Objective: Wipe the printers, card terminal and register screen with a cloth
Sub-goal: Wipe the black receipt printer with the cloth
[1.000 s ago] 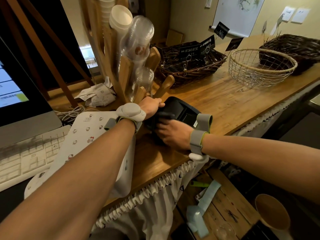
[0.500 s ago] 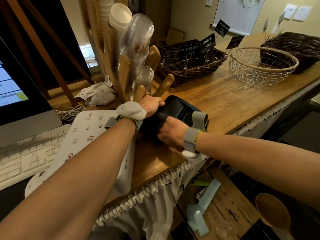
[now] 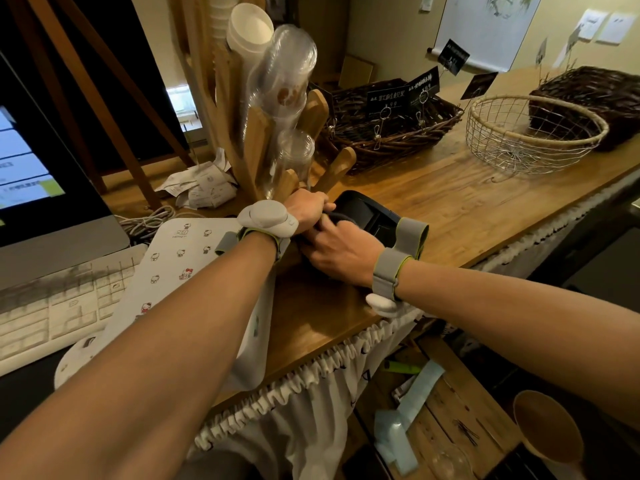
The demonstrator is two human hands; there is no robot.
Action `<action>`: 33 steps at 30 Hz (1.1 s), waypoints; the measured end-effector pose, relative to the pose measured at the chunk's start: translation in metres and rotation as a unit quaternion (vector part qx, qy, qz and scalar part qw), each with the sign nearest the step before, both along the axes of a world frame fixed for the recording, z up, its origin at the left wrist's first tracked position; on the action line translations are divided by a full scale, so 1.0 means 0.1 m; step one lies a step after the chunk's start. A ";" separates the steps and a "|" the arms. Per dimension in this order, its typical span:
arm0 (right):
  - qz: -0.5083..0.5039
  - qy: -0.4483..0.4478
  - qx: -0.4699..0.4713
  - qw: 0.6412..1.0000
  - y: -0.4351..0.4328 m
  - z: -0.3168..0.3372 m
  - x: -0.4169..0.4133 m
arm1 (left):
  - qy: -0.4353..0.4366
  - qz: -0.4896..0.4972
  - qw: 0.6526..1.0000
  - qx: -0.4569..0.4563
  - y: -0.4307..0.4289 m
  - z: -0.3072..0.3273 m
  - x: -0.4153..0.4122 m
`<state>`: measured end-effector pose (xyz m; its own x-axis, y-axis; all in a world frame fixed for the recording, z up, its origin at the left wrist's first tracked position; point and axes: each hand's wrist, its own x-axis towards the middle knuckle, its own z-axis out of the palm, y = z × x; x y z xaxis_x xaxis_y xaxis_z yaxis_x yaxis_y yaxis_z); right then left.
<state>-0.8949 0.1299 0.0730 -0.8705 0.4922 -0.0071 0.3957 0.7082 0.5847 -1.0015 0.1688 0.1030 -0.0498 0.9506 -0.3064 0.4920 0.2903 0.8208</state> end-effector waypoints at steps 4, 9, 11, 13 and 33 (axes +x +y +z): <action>0.011 -0.156 0.039 0.987 -0.10 -0.33 0.04 | 0.039 -0.010 0.999 0.008 0.01 -0.01 0.00; 0.006 -0.140 0.018 0.990 -0.03 -0.22 0.05 | 0.047 -0.015 0.999 0.005 0.02 -0.03 0.00; 0.027 -0.197 -0.044 0.979 -0.17 -0.31 0.03 | 0.056 -0.006 0.998 0.011 0.01 -0.03 0.01; 0.020 -0.159 -0.053 0.986 -0.07 -0.19 0.05 | 0.066 -0.001 0.998 0.016 0.02 -0.04 0.01; -0.045 -0.147 -0.049 0.987 -0.22 -0.29 0.32 | 0.053 0.028 0.998 0.025 -0.03 -0.03 0.05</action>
<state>-0.8631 0.1082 0.0442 -0.7765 0.5516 -0.3046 0.2830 0.7372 0.6135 -0.9964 0.1661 0.0996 -0.1333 0.9591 -0.2497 0.5604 0.2807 0.7792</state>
